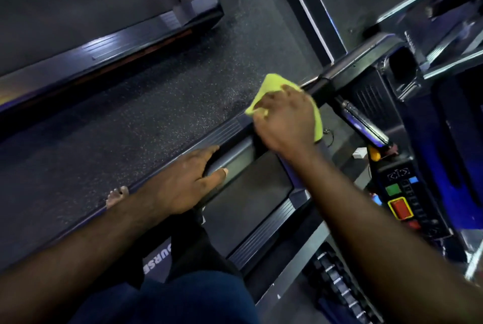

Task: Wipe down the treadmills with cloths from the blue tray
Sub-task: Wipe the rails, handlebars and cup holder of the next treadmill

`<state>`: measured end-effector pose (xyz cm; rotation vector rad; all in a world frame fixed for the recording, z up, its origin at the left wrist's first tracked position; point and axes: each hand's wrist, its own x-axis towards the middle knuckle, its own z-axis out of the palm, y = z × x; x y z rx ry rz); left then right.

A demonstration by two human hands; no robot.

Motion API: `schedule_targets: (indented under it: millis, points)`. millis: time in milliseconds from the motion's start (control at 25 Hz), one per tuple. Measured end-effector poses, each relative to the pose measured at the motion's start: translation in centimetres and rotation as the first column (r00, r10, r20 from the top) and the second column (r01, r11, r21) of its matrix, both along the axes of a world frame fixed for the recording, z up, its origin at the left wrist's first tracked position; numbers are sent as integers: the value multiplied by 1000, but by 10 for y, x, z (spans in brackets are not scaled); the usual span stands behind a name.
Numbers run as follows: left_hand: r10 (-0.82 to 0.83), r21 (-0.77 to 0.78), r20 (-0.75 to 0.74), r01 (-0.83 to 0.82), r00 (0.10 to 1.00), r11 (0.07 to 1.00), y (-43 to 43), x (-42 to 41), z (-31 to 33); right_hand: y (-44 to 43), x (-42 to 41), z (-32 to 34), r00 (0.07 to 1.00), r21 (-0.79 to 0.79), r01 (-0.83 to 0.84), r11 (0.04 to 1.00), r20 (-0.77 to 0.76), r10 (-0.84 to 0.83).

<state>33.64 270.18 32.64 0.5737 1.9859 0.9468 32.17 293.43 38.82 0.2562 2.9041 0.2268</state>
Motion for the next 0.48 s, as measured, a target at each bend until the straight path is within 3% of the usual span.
schedule_targets:
  millis: [80, 160, 240, 320, 400, 480]
  points:
    - [2, 1, -8, -2, 1000, 1000, 0, -1, 2, -2, 11, 1, 997, -204, -50, 978, -71, 36]
    - [-14, -5, -20, 13, 1000, 1000, 1, -1, 1, 47, -14, 1, 966, -258, 97, 961, -209, -154]
    - [-10, -6, -46, 10, 999, 1000, 1, -1, 0, 83, -29, -5, 847, -318, 296, 901, -348, -401]
    - [-23, -4, -55, 23, 998, 1000, 0, -1, 2, 48, 3, -19, 739, -394, 334, 856, -454, -497]
    - [-45, -31, -65, 43, 997, 999, 1, -2, 8, -10, 49, -34, 720, -522, 186, 832, -504, -477]
    - [-59, -52, -87, 54, 995, 997, 2, -2, 12, -13, 58, -38, 764, -524, 65, 849, -522, -380]
